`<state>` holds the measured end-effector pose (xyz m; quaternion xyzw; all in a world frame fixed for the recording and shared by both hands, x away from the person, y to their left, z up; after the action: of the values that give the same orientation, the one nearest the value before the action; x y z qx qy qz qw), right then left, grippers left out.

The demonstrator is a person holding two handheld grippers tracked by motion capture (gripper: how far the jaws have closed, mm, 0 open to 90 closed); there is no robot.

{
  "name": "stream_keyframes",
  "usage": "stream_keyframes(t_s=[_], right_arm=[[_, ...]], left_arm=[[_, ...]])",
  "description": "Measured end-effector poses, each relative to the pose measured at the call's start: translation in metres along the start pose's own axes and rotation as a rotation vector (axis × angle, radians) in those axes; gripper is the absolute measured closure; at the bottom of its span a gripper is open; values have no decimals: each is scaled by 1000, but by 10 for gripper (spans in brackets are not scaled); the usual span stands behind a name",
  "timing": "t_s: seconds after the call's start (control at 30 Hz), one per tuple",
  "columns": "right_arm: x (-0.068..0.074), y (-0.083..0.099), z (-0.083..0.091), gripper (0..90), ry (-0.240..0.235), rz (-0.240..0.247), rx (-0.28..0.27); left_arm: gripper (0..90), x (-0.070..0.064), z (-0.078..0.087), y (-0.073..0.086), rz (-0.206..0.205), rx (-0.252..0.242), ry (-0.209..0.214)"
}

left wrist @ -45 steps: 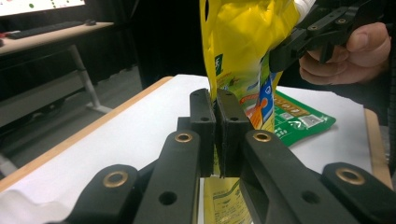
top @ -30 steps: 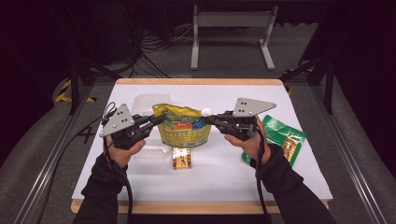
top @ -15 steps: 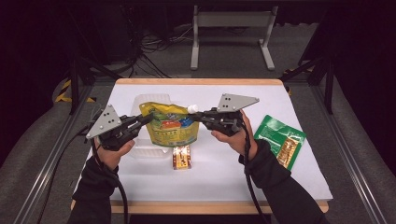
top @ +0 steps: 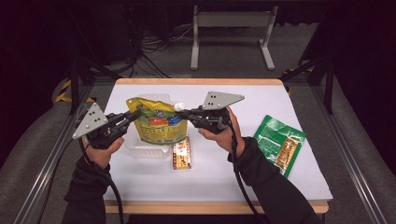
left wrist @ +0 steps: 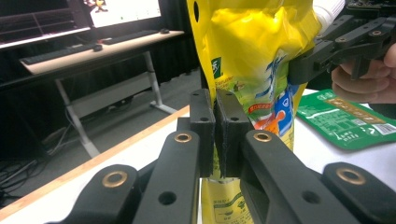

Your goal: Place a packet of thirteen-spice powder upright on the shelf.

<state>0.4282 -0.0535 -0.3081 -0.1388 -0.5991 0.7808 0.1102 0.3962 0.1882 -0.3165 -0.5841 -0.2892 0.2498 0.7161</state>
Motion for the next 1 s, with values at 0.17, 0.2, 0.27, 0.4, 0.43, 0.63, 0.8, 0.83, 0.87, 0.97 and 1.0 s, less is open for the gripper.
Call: stream_keyframes(t_s=[0.17,0.2,0.27,0.4,0.43,0.63,0.8,0.83,0.87,0.97,1.0], right_arm=[[3,-1,-8,900,0,-7,-8],[3,-1,-9,900,-2,-7,-9],[4,-1,-10,900,1,-10,-10],[3,-1,-19,900,4,-19,-16],[3,0,-21,900,4,-21,-16],[6,5,-34,900,-1,-33,-13],[8,9,-45,900,-7,-41,0],[9,10,-47,900,-9,-39,4],[9,11,-49,900,-10,-38,8],[10,14,-53,900,-11,-40,13],[10,15,-55,900,-11,-44,16]], left_arm=[[866,5,4,1,2,-7,-22],[866,5,4,1,2,-7,-22],[866,7,6,2,1,-7,-35],[866,13,8,5,-3,-14,-50],[866,14,8,7,5,-18,-53],[865,21,11,14,6,-8,-71],[865,27,15,25,14,5,-82],[864,29,16,27,12,10,-84],[864,30,17,29,16,7,-83],[862,31,17,36,24,20,-79],[862,31,17,37,25,17,-80]])
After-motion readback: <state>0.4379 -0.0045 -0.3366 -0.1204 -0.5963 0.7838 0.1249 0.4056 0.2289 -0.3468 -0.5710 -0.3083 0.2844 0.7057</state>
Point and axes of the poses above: each handheld gripper's, and its own axes: z roughly backward along the jaws, y roughly out of its underside, x roughly to its left, the point moved 5 cm from there along -z, roughly forward along the jaws, and after that the axes turned 1 degree about -y, right-handed, at the moved point
